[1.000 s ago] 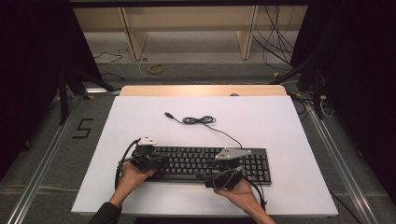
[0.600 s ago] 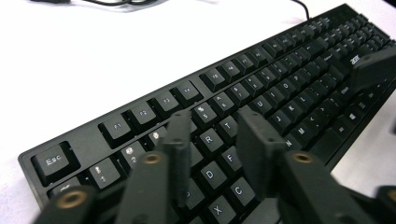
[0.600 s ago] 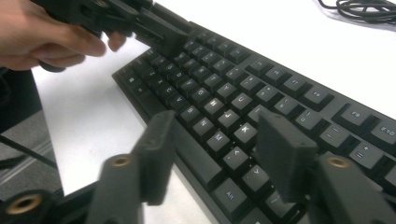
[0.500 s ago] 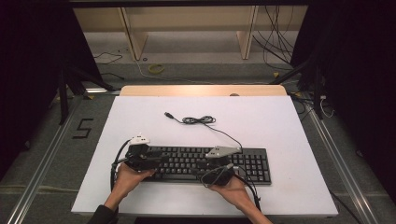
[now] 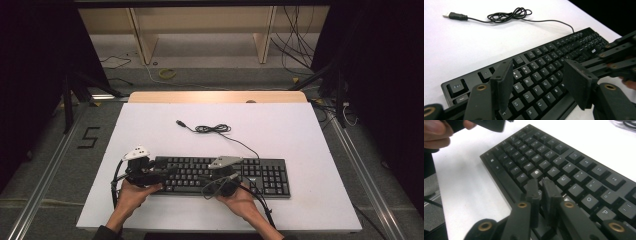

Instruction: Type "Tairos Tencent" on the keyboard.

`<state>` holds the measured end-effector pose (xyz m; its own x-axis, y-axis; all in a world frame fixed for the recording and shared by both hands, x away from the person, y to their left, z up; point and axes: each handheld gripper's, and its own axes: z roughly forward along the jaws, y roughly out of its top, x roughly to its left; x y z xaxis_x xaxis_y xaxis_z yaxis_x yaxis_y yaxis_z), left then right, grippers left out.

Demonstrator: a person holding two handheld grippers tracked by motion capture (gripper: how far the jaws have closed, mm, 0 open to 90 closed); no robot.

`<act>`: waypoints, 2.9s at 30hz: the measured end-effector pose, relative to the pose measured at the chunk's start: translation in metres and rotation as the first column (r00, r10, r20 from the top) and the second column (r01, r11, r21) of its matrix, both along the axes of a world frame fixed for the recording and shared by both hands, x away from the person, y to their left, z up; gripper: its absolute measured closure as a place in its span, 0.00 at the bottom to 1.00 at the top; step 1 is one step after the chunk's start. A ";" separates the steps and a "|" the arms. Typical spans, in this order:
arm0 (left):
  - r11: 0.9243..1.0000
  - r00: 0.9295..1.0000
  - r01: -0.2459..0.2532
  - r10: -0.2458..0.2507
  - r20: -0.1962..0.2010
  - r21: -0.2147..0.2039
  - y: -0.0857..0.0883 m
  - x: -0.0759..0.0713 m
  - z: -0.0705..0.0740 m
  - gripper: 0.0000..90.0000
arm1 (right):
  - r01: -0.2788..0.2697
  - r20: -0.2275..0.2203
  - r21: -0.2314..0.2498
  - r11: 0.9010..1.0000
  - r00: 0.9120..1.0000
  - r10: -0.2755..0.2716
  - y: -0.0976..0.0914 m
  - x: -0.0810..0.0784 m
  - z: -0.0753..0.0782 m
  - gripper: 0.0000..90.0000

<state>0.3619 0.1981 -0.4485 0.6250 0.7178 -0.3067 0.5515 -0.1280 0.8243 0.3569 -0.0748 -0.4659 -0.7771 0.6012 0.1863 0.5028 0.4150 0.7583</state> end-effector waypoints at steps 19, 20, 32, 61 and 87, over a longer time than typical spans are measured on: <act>0.999 0.999 0.032 -0.032 0.043 -0.012 0.001 -0.021 -0.006 0.37 | -0.002 -0.019 -0.060 0.998 1.000 0.001 0.014 0.007 -0.012 1.00; 0.999 0.998 0.034 -0.034 0.044 -0.009 0.001 -0.021 -0.006 0.37 | -0.002 -0.020 -0.062 0.998 1.000 0.001 0.014 0.007 -0.012 1.00; 1.000 0.999 0.031 -0.031 0.044 0.001 0.001 -0.024 -0.008 0.37 | -0.003 -0.013 -0.085 0.996 1.000 0.002 0.018 0.005 -0.016 1.00; 0.997 1.000 0.027 -0.027 0.006 0.070 -0.011 -0.007 -0.006 0.38 | 0.060 -0.010 0.049 0.997 0.998 -0.059 -0.031 -0.009 0.003 0.62; 0.968 0.992 0.117 -0.104 -0.069 0.224 -0.048 0.021 -0.012 0.87 | 0.098 0.047 0.093 0.991 0.994 -0.103 -0.075 -0.029 0.012 0.41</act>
<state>0.3826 0.1502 -0.4603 0.6904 0.7004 -0.1810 0.5684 -0.3704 0.7346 0.3275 -0.1497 -0.4537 -0.7238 0.6590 0.2047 0.4976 0.2929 0.8165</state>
